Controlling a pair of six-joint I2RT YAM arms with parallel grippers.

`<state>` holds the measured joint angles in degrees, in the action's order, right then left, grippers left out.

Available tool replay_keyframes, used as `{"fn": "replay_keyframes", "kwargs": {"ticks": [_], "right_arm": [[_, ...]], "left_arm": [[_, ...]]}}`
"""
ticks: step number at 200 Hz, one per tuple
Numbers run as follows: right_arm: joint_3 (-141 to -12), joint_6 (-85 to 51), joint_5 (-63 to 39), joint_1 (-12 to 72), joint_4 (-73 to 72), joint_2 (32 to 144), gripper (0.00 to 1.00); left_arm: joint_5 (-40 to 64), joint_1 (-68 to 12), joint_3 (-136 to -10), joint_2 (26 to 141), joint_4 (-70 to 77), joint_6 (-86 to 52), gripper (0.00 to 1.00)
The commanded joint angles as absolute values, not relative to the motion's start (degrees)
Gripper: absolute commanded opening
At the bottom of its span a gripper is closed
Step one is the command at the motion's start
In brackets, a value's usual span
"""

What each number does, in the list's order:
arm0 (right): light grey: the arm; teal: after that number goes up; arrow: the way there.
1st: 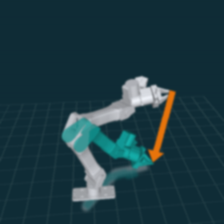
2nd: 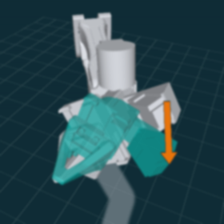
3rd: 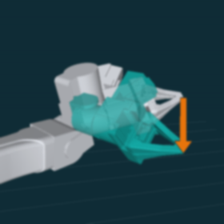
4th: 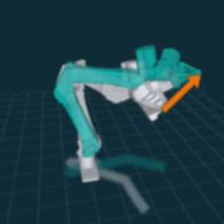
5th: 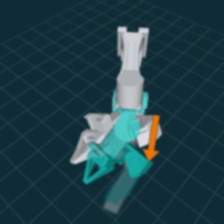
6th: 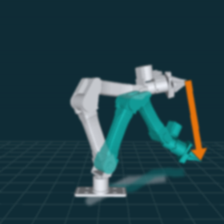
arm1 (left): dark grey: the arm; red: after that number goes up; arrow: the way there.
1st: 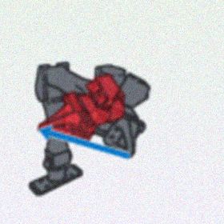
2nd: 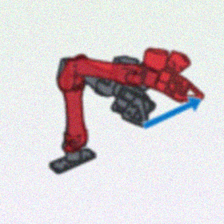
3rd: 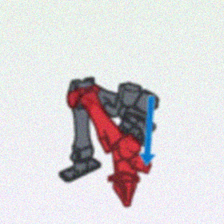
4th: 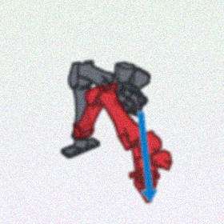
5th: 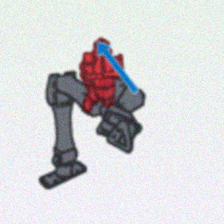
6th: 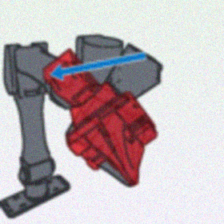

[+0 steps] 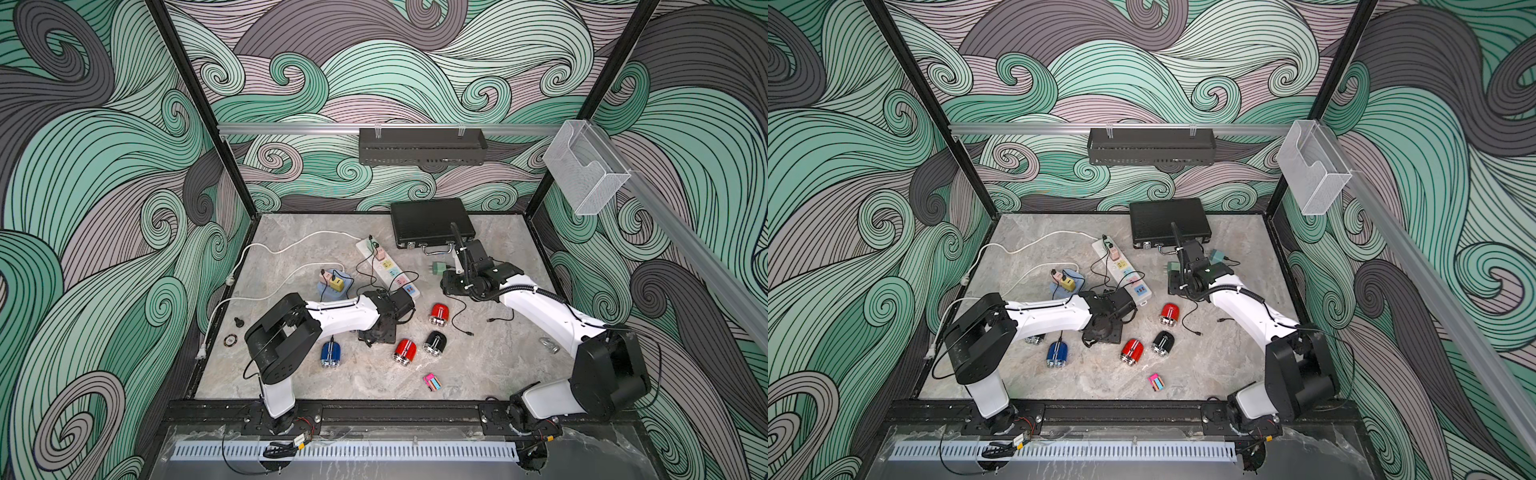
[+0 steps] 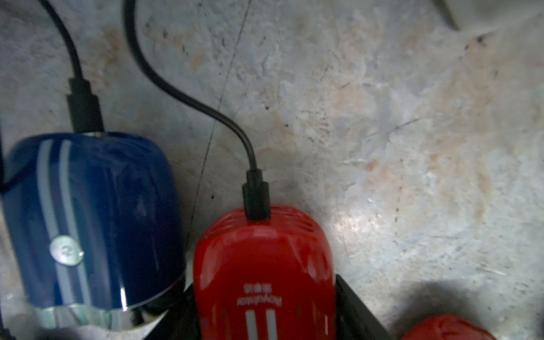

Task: Unplug the electric shaver
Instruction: Pick up the electric shaver from the center of the board.

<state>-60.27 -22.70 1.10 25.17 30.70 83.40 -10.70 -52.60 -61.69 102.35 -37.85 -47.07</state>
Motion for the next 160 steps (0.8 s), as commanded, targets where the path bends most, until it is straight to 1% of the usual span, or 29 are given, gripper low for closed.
{"fn": "replay_keyframes", "kwargs": {"ticks": [1, 51, 80, 143, 160], "right_arm": [[-59.85, -22.3, 0.93, 25.49, 30.95, 83.74, 0.57], [-60.51, -22.1, 0.77, 25.71, 31.32, 84.59, 0.57], [-60.45, -22.26, 0.78, 25.8, 31.04, 84.95, 0.57], [-59.7, -22.67, 0.57, 26.37, 30.43, 86.02, 0.57], [-59.7, -22.76, 0.73, 26.53, 30.48, 86.02, 0.57]], "left_arm": [[-10.81, -52.91, -62.4, 103.27, -38.5, -47.88, 0.64], [-11.54, -52.84, -61.19, 102.76, -36.33, -48.66, 0.63], [-11.78, -52.56, -62.49, 104.28, -37.41, -48.05, 0.63], [-11.57, -52.09, -61.18, 104.92, -35.39, -48.6, 0.64], [-10.99, -52.03, -60.91, 105.19, -34.74, -48.6, 0.58]]}}
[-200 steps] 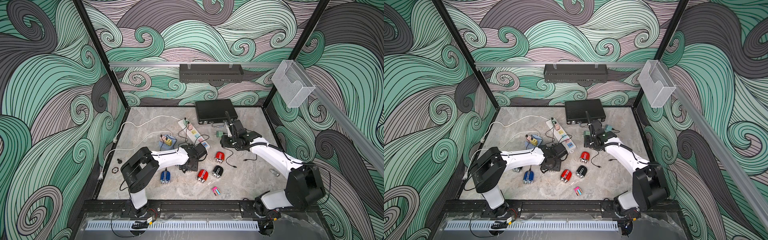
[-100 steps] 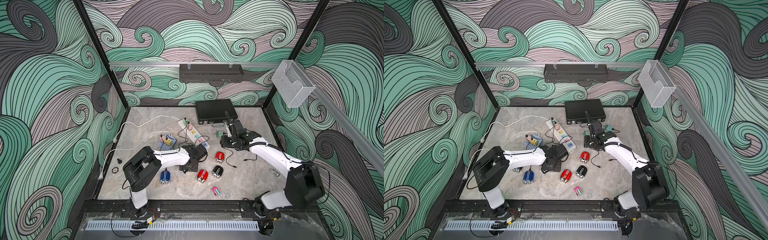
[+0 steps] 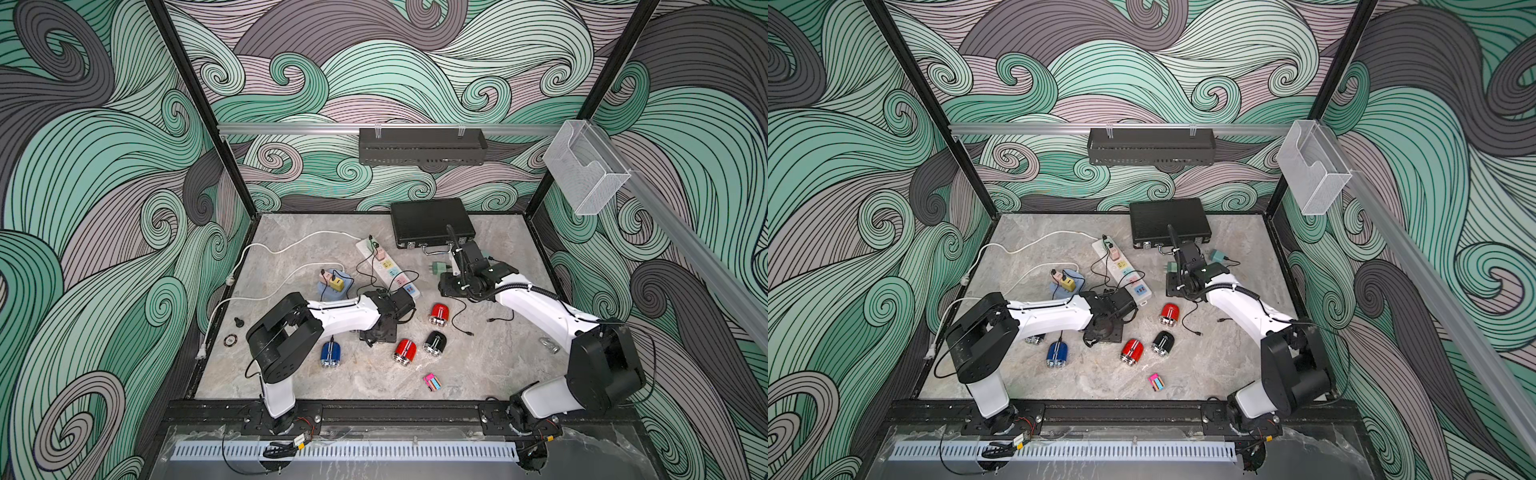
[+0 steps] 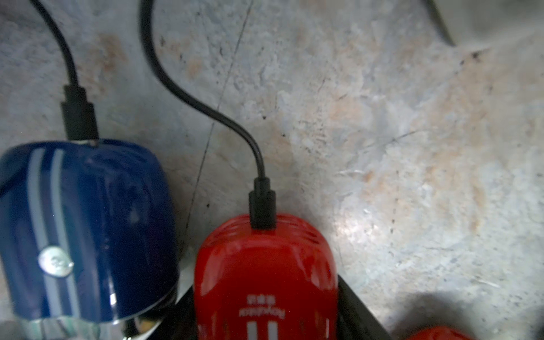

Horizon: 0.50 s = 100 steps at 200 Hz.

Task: Unplug the electric shaver
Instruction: Pick up the electric shaver from the center of the board.

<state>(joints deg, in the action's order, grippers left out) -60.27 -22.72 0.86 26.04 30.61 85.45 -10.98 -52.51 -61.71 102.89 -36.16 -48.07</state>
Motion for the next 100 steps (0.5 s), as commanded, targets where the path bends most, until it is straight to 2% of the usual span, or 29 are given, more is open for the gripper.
{"fn": "replay_keyframes", "kwargs": {"ticks": [1, 14, 56, 76, 100], "right_arm": [[-59.69, -22.76, 0.76, 26.53, 30.49, 86.03, 0.57], [-59.68, -22.76, 0.79, 26.54, 30.46, 86.04, 0.57], [-59.81, -22.89, 0.8, 26.62, 30.62, 85.61, 0.57], [-59.94, -23.46, 0.37, 27.14, 30.64, 85.07, 0.56], [-59.15, -24.9, -0.69, 29.3, 27.94, 82.81, 0.57]], "left_arm": [[-10.95, -52.03, -60.91, 105.24, -34.73, -48.6, 0.58], [-10.89, -51.95, -60.82, 105.27, -34.55, -48.6, 0.55], [-11.16, -51.94, -60.31, 104.3, -34.58, -47.7, 0.39], [-10.84, -51.94, -59.94, 103.43, -34.34, -45.65, 0.17], [-11.74, -51.95, -59.57, 101.37, -34.07, -43.07, 0.15]]}}
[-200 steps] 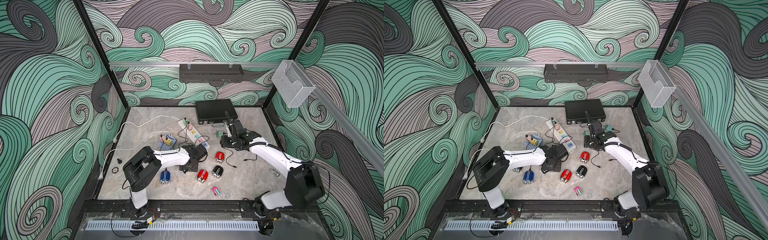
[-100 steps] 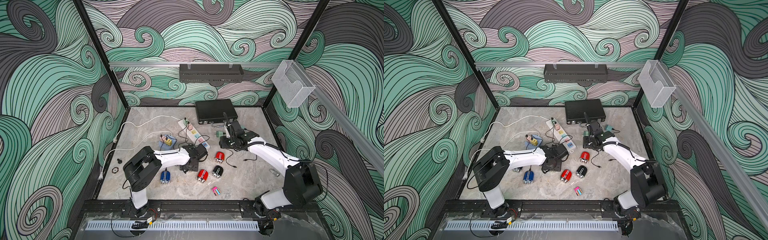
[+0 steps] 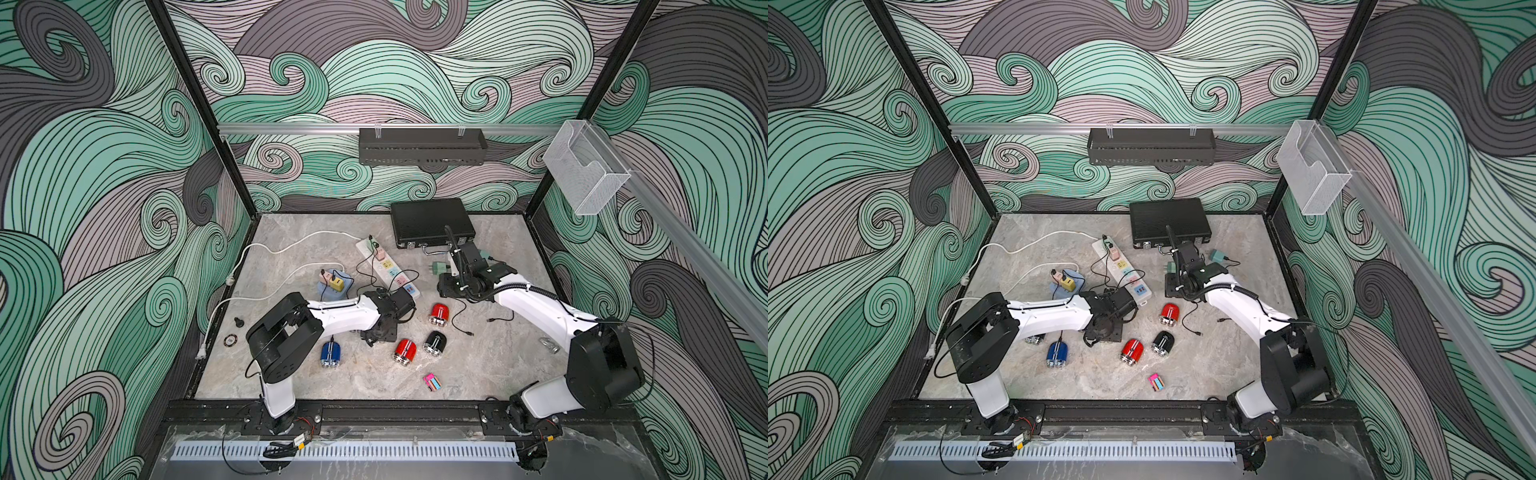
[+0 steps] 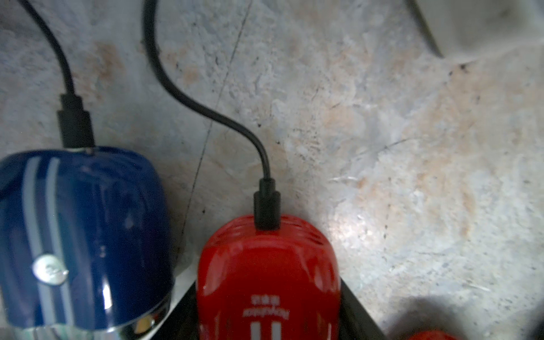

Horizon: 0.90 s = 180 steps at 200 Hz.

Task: Unplug the electric shaver
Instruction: Pick up the electric shaver from the center of the board, then remove the charging cable from the electric shaver.

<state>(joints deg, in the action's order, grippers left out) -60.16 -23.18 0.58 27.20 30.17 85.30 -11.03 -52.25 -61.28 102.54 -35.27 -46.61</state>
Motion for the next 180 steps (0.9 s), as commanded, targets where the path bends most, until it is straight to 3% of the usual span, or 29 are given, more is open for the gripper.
{"fn": "replay_keyframes", "kwargs": {"ticks": [1, 67, 123, 180], "right_arm": [[-59.15, -24.98, -0.7, 29.33, 27.9, 82.76, 0.57], [-53.78, -31.55, -16.18, 30.35, 15.1, 82.91, 0.53], [-51.28, -34.9, -23.26, 31.9, 6.24, 84.84, 0.54], [-52.84, -37.87, -27.44, 34.7, 0.18, 89.27, 0.5]], "left_arm": [[-11.8, -51.95, -59.53, 101.22, -34.0, -42.98, 0.15], [-11.95, -51.53, -57.51, 95.23, -30.54, -37.74, 0.06], [-10.68, -50.01, -53.61, 89.7, -25.93, -37.38, 0.0], [-8.52, -49.35, -48.83, 81.83, -19.61, -33.78, 0.0]]}}
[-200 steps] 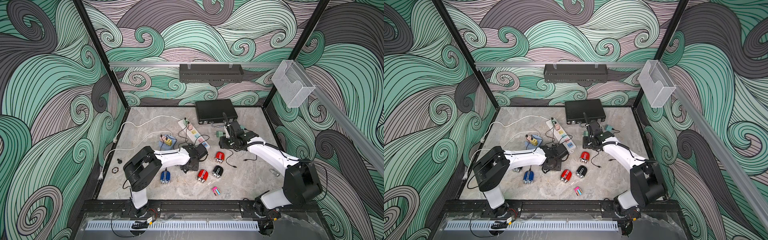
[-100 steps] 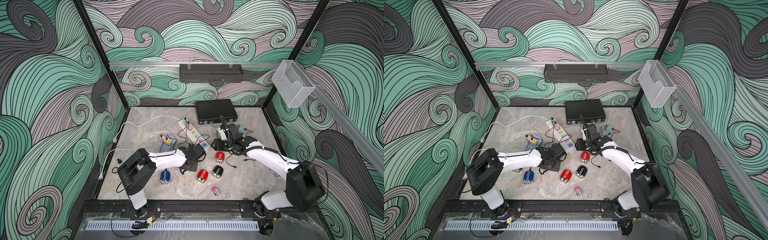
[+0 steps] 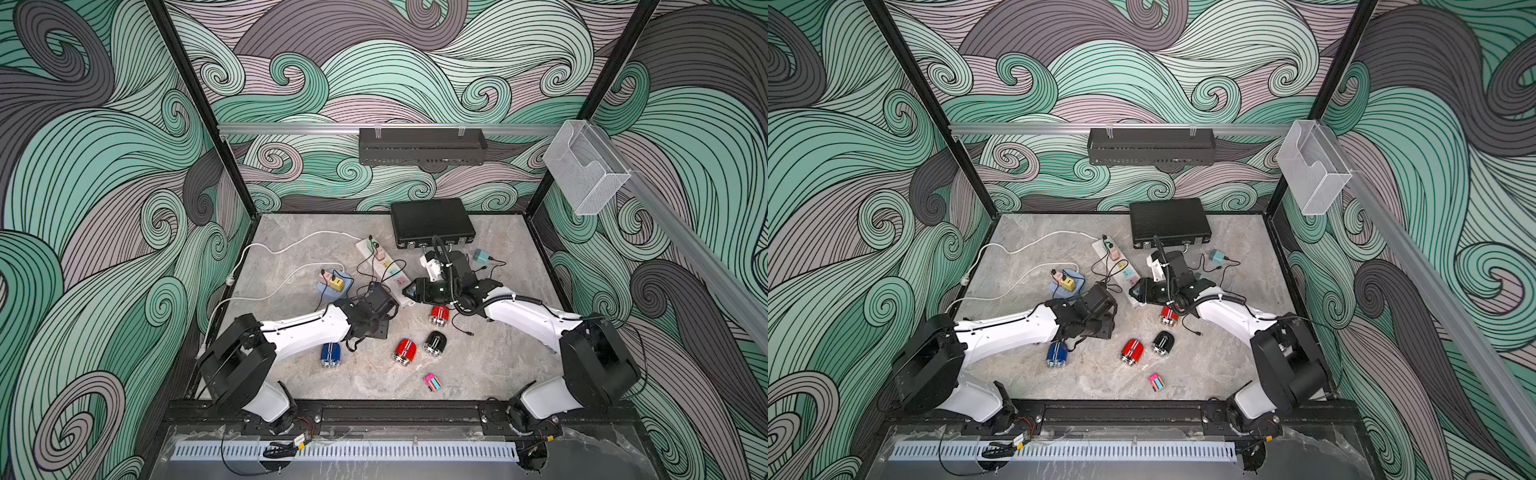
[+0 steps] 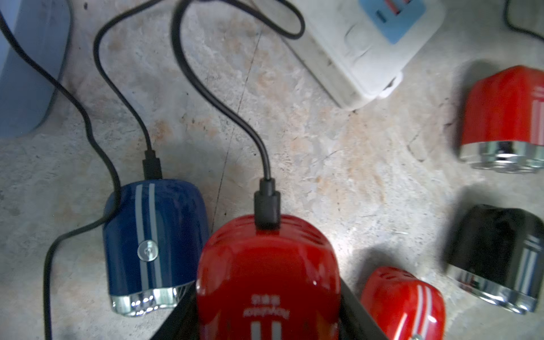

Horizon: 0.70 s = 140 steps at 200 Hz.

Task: Unplug the electric shaver
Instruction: Remove the charging cable from the electric shaver.

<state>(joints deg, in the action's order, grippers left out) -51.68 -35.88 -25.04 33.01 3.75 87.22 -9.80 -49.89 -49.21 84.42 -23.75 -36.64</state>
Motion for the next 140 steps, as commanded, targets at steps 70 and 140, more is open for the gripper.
{"fn": "replay_keyframes", "kwargs": {"ticks": [70, 140], "right_arm": [[-53.27, -40.38, -30.53, 38.22, -6.59, 93.43, 0.49], [-55.26, -41.97, -33.91, 39.16, -9.68, 95.68, 0.43]], "left_arm": [[-5.99, -48.7, -43.84, 75.52, -15.08, -31.11, 0.0], [-3.23, -47.75, -40.11, 71.86, -11.71, -30.02, 0.0]]}}
